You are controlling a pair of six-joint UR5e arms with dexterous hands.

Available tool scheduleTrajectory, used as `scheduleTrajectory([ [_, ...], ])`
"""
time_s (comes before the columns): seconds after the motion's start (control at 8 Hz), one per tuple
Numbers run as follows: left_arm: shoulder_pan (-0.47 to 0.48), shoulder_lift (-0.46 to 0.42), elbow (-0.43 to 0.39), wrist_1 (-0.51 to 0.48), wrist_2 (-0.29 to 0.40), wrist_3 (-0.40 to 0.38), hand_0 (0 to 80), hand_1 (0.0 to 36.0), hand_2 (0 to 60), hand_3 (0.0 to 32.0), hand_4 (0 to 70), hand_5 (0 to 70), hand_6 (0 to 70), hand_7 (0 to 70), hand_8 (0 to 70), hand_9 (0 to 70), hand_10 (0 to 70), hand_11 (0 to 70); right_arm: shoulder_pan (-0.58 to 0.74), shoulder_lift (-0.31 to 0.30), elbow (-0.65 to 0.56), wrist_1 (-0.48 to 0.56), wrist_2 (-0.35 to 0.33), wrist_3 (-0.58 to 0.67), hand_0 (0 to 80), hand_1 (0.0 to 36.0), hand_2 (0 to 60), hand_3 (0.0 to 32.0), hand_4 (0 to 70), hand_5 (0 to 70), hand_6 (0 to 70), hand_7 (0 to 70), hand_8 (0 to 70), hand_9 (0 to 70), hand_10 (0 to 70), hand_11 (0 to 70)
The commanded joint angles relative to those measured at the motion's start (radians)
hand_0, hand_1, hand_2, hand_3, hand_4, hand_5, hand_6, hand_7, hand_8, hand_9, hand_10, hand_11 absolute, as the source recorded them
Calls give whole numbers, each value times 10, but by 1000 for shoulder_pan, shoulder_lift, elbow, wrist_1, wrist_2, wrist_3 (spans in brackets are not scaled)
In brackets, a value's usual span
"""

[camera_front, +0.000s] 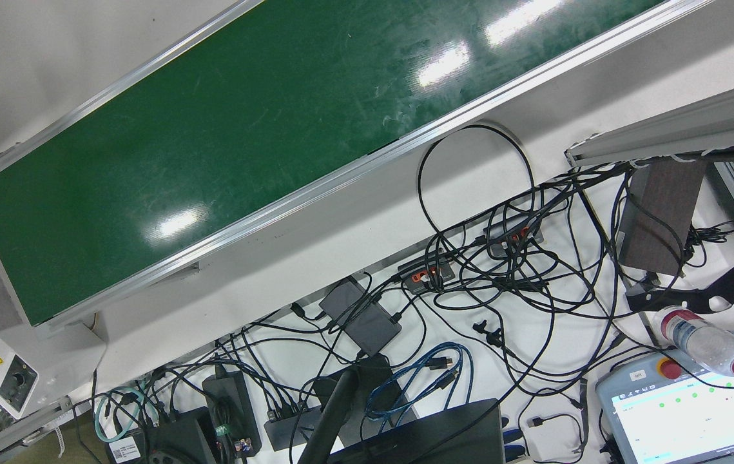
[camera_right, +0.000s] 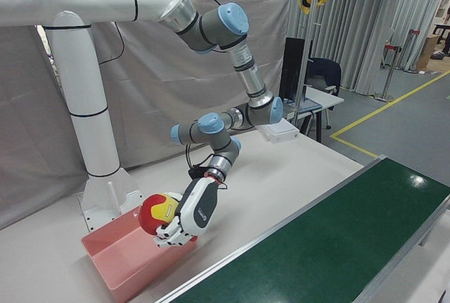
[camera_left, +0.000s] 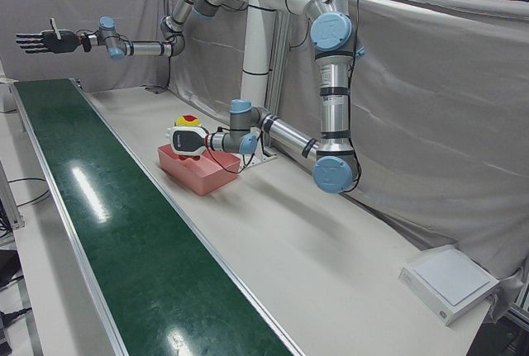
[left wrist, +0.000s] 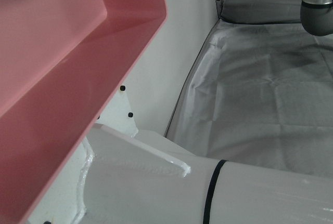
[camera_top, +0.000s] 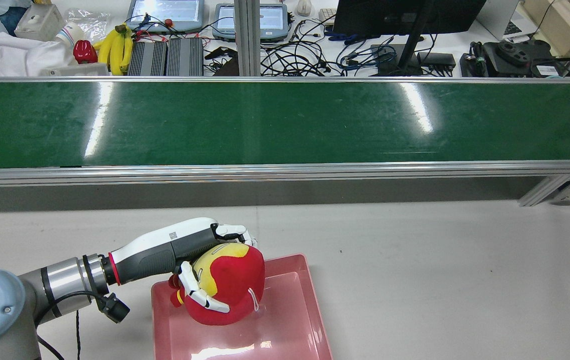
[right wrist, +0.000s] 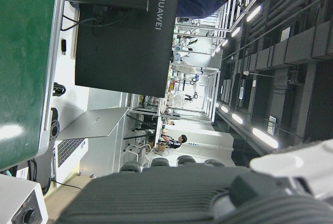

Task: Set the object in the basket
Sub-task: 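Lift the plush toy off the belt and carry it over the pink tray, then lower the toy into the pink tray and open the left hand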

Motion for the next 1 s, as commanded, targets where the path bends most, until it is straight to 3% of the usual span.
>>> scheduleTrajectory([
  [0.0,37,14,-1,-7,-3,-6,531,222,331,0,214,700,163,362,307,464,233,355,-1,0,0,0,0,0,0,0,0,0,0,0,0,0,0,0,0,0],
  [0.12,35,16,-1,6,4,-4,554,197,86,0,145,594,106,220,206,322,116,187,1,0,0,1,0,0,0,0,0,0,0,0,0,0,0,0,0,0],
  [0.25,40,17,-2,25,4,-3,550,178,2,0,119,418,65,100,153,236,37,72,1,0,0,0,0,0,0,0,0,0,0,0,0,0,0,0,0,0],
  [0.38,40,17,-7,47,6,1,540,142,0,0,118,307,50,70,118,186,0,0,1,0,0,1,0,0,0,0,0,0,0,0,0,0,0,0,0,0],
  [0.62,40,19,-14,64,35,2,542,102,0,0,136,255,37,44,99,160,0,0,-1,0,0,2,0,0,0,0,0,0,0,0,0,0,0,0,0,0],
  [0.75,41,19,-16,69,40,5,582,125,0,0,120,281,38,59,111,175,3,14,-1,0,0,0,0,0,0,0,0,0,0,0,0,0,0,0,0,0],
  [0.88,38,19,-18,73,40,5,657,175,0,0,111,310,49,75,132,204,21,54,-1,0,0,0,0,0,0,0,0,0,0,0,0,0,0,0,0,0],
])
